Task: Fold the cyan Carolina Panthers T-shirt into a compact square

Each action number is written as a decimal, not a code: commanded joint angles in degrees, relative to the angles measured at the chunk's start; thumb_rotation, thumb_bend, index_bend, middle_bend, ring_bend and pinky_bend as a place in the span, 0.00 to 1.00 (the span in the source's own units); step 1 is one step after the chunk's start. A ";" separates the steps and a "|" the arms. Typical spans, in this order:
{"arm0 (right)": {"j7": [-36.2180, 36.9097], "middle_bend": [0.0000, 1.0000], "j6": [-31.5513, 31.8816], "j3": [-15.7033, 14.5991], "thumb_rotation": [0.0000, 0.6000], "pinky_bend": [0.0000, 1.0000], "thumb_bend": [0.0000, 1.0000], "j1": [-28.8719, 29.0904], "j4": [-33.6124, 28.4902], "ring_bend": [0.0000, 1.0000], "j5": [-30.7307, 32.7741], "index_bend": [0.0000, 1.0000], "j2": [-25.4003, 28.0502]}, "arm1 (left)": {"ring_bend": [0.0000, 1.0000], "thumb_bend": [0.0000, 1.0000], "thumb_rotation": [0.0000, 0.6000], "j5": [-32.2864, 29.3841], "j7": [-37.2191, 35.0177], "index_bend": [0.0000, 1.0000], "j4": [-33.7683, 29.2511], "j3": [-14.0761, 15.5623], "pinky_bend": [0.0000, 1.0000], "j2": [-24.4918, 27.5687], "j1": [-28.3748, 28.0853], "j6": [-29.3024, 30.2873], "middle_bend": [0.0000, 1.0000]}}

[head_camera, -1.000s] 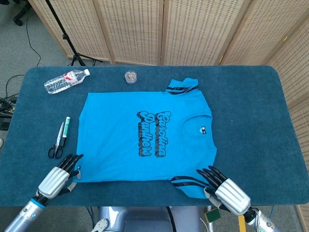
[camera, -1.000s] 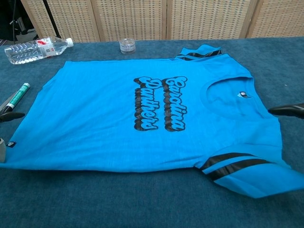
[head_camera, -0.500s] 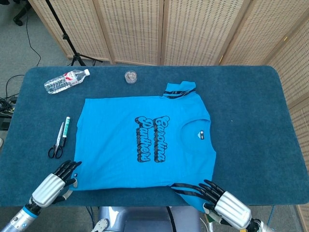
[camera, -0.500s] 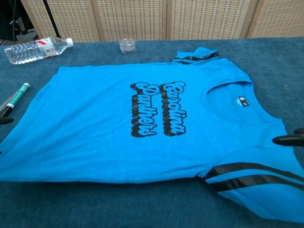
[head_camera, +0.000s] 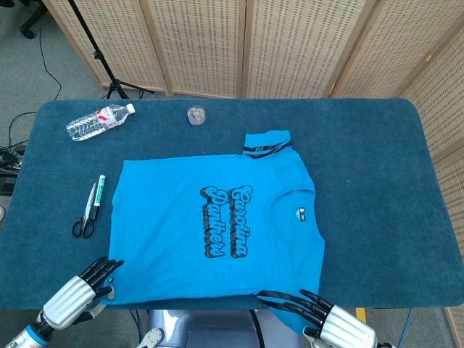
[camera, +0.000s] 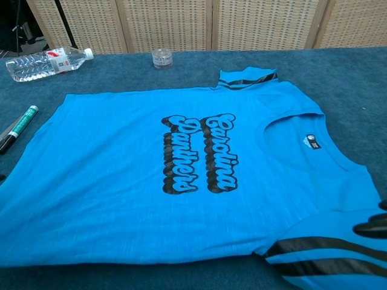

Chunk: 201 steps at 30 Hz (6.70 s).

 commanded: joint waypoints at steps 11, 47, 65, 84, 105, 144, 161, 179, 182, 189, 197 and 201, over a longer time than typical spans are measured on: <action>-1.32 0.03 0.47 -1.69 1.00 0.00 0.52 -0.63 0.34 0.00 -2.69 0.67 -0.54 | 0.00 0.54 1.00 2.14 -1.60 0.76 1.77 1.80 0.00 0.06 1.22 2.10 0.00; -1.52 0.03 0.44 -1.93 1.00 0.00 0.52 -0.51 -0.08 0.00 -2.80 0.67 -0.98 | 0.00 0.54 1.00 2.51 -2.15 0.76 1.55 2.02 0.00 0.29 1.66 2.08 0.00; 6.98 0.03 2.15 4.07 1.00 0.00 0.52 2.41 -6.37 0.00 6.97 0.67 2.87 | 0.00 0.54 1.00 -2.39 1.11 0.77 -8.19 -4.64 0.00 4.08 -2.86 -1.10 0.00; 21.34 0.03 -7.53 16.20 1.00 0.00 0.52 11.37 -15.63 0.00 26.74 0.67 11.12 | 0.00 0.54 1.00 -16.98 11.55 0.77 -23.59 -18.27 0.00 9.46 -11.38 -13.69 0.00; 26.33 0.03 -27.82 29.23 1.00 0.00 0.52 22.40 -9.53 0.00 46.81 0.67 7.35 | 0.00 0.54 1.00 -36.26 21.02 0.78 -24.32 -28.35 0.00 6.24 -19.98 -30.48 0.00; 25.71 0.03 -56.57 38.50 1.00 0.00 0.52 40.37 26.13 0.00 62.82 0.67 -12.68 | 0.00 0.55 1.00 -59.48 36.57 0.78 -4.02 -35.02 0.00 -8.03 -29.47 -39.65 0.00; 28.63 0.03 -65.44 38.43 1.00 0.00 0.52 46.54 48.08 0.00 61.17 0.67 -25.37 | 0.00 0.47 1.00 -64.56 38.39 0.00 8.42 -35.40 0.00 -15.03 -32.16 -45.32 0.00; 29.34 0.03 -70.89 40.02 1.00 0.00 0.52 52.31 64.17 0.00 60.73 0.67 -33.59 | 0.00 0.40 1.00 -61.10 32.35 0.00 7.53 -36.00 0.00 -13.31 -30.58 -43.84 0.00; 28.53 0.03 -71.75 41.13 1.00 0.00 0.51 53.31 67.45 0.00 61.91 0.66 -35.17 | 0.00 0.40 1.00 -61.04 32.52 0.00 6.62 -36.11 0.00 -12.63 -30.37 -43.46 0.00; 26.33 0.00 -71.65 43.41 1.00 0.00 0.00 54.28 70.50 0.00 64.26 0.00 -36.72 | 0.00 0.41 1.00 -60.94 32.79 0.00 4.72 -36.13 0.00 -11.54 -29.92 -42.75 0.00; 20.56 0.00 -70.48 46.96 1.00 0.00 0.00 54.16 71.06 0.00 68.33 0.00 -35.68 | 0.00 0.41 1.00 -59.62 31.86 0.00 1.47 -35.88 0.00 -9.78 -29.13 -41.63 0.00; 18.93 0.00 -68.39 45.99 1.00 0.00 0.00 51.02 65.43 0.00 67.39 0.00 -32.13 | 0.00 0.41 1.00 -57.53 29.81 0.00 -0.59 -35.42 0.00 -8.18 -28.56 -41.23 0.00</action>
